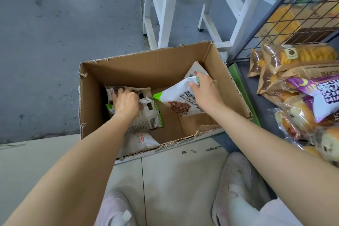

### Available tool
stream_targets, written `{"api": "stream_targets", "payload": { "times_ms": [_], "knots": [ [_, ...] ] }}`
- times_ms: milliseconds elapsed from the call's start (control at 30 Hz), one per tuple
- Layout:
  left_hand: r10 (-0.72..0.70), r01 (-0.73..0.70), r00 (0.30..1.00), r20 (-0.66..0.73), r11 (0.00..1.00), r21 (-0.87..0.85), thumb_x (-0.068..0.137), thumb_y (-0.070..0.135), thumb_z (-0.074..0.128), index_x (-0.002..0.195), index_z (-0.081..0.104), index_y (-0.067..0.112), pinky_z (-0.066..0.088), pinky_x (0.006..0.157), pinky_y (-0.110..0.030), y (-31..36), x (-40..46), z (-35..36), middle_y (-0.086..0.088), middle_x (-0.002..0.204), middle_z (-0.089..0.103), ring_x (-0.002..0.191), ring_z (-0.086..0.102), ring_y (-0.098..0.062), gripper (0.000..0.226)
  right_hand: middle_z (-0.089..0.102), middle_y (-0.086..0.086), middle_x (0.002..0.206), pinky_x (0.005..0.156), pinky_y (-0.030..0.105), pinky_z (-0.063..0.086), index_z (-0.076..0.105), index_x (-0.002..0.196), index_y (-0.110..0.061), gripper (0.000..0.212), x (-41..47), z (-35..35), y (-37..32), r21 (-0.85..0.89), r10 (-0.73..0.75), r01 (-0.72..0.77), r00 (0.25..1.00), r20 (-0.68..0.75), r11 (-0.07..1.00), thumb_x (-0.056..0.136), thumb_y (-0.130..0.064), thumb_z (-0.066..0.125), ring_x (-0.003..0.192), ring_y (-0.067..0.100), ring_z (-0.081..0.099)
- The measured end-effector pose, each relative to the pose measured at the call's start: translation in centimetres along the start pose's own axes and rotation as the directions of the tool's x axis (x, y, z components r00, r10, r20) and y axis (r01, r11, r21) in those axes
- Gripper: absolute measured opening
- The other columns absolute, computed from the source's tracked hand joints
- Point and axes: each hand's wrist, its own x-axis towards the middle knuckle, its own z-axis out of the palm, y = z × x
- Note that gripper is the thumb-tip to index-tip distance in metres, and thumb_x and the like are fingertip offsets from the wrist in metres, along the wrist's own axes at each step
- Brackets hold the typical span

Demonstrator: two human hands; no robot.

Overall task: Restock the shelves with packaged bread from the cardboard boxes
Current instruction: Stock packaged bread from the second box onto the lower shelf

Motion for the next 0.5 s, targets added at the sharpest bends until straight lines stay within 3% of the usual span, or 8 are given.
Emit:
{"api": "stream_targets", "payload": {
  "times_ms": [100,167,267,300,400,500],
  "knots": [
    [0.083,-0.086,0.995,-0.054,0.995,-0.055,0.089,0.030,0.061,0.109,0.064,0.016,0.032,0.099,-0.045,0.2,-0.9,-0.9,-0.010,0.120,0.051,0.120,0.040,-0.031,0.025,0.059,0.017,0.106,0.057,0.028,0.031,0.050,0.107,-0.007,0.015,-0.8,-0.9,-0.2,0.009,-0.011,0.011,0.998,-0.063,1.000,0.098,-0.016,0.041,0.095,0.028,0.050],
    [0.150,-0.161,0.985,-0.090,0.979,-0.124,0.092,0.023,0.055,0.102,0.063,0.013,0.032,0.097,-0.043,0.4,-2.0,-1.9,-0.009,0.115,0.054,0.116,0.046,-0.031,0.016,0.051,0.008,0.088,0.046,0.021,0.023,0.041,0.098,-0.016,0.002,-1.4,-2.1,-0.5,0.035,-0.012,0.016,0.992,-0.124,0.999,0.098,-0.014,0.041,0.082,0.021,0.044],
    [0.282,-0.322,0.941,-0.189,0.917,-0.234,0.092,0.016,0.056,0.092,0.061,0.011,0.032,0.097,-0.042,0.8,-4.0,-5.0,-0.007,0.128,0.051,0.118,0.048,-0.029,0.008,0.045,0.000,0.074,0.046,0.027,0.021,0.032,0.089,-0.015,0.013,-2.6,-4.2,-1.3,0.030,-0.050,0.056,0.982,-0.182,0.998,0.097,-0.014,0.042,0.078,0.024,0.043],
    [0.345,-0.398,0.907,-0.240,0.890,-0.225,0.091,0.016,0.058,0.088,0.061,0.011,0.031,0.099,-0.043,1.2,-4.7,-6.6,-0.007,0.135,0.046,0.123,0.044,-0.029,0.007,0.050,0.004,0.079,0.049,0.032,0.022,0.033,0.087,-0.014,0.014,-3.2,-5.1,-1.7,0.007,-0.080,0.084,0.976,-0.201,0.996,0.097,-0.015,0.042,0.081,0.027,0.047],
    [0.566,-0.619,0.757,-0.326,0.781,-0.085,0.087,0.021,0.064,0.087,0.066,0.013,0.026,0.106,-0.045,2.9,-7.5,-12.0,-0.003,0.145,0.037,0.137,0.031,-0.026,0.008,0.055,0.014,0.096,0.062,0.030,0.025,0.034,0.086,-0.016,0.016,-5.6,-8.1,-3.3,-0.081,-0.166,0.151,0.958,-0.235,0.985,0.098,-0.019,0.043,0.097,0.032,0.054],
    [0.666,-0.723,0.653,-0.361,0.691,-0.034,0.086,0.023,0.066,0.096,0.070,0.018,0.028,0.107,-0.046,4.9,-10.4,-17.0,-0.007,0.149,0.030,0.138,0.029,-0.028,0.012,0.047,0.009,0.083,0.062,0.031,0.026,0.038,0.084,-0.017,0.017,-8.0,-11.0,-5.2,-0.083,-0.251,0.238,0.942,-0.222,0.968,0.096,-0.024,0.047,0.093,0.034,0.055]
  ]
}}
